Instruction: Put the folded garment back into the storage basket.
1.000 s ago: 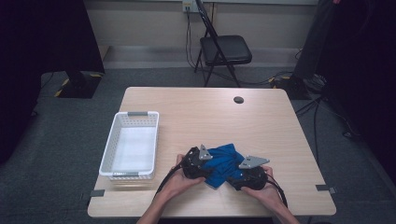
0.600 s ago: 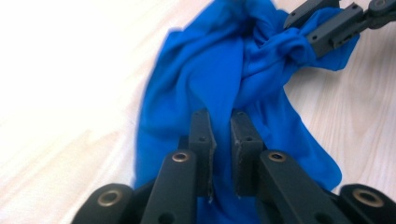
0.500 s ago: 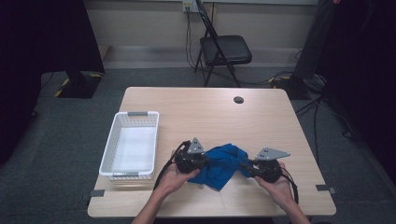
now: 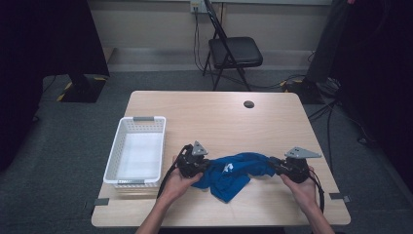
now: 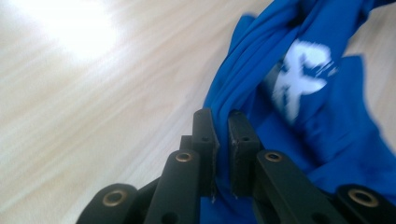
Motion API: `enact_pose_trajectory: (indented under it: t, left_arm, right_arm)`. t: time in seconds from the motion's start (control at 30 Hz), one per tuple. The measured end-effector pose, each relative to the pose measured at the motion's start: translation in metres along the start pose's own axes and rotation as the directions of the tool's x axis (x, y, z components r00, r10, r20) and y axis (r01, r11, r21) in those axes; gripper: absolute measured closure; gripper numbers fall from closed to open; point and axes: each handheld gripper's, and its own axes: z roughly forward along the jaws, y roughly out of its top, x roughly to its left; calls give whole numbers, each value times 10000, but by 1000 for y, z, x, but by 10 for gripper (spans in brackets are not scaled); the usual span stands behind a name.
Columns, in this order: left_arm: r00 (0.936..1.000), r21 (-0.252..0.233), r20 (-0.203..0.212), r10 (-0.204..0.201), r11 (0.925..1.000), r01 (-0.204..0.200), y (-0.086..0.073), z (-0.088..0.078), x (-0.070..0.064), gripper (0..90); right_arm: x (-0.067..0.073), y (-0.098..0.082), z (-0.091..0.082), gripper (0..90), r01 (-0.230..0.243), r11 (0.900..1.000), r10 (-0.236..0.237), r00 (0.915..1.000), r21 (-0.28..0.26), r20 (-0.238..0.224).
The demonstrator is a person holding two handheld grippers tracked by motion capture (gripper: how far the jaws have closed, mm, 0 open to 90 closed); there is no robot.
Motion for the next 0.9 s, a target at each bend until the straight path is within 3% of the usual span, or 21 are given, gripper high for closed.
enact_pose_trajectory:
  t: [0.17,0.27,0.5,0.57,0.73,0.83,0.9]
  left_arm:
    - [9997,594,128,221,9980,-228,-5,11,-2,832]
    - [9991,817,197,379,9959,-394,-6,15,-4,820]
    - [9989,1007,258,390,9941,-414,-6,15,-2,808]
    - [9988,1035,323,379,9938,-411,-6,14,-2,799]
    - [9990,985,125,436,9941,-446,-4,11,-3,748]
    - [9984,407,85,554,9976,-557,0,6,-9,722]
    - [9976,-18,246,650,9979,-649,5,2,-14,702]
  right_arm:
    - [-3,-6,12,774,146,9974,-176,9990,707,416]
    - [-1,-10,21,761,293,9941,-330,9989,1040,341]
    - [-3,-15,32,641,214,9889,-339,9960,1472,831]
    - [-6,-14,31,629,23,9905,-169,9944,1374,1047]
    - [-11,-8,16,621,-381,9985,313,9868,398,1588]
    - [-9,-4,6,558,-677,9976,686,9841,-108,1641]
    - [-3,0,-1,540,-803,9960,846,9880,-379,1291]
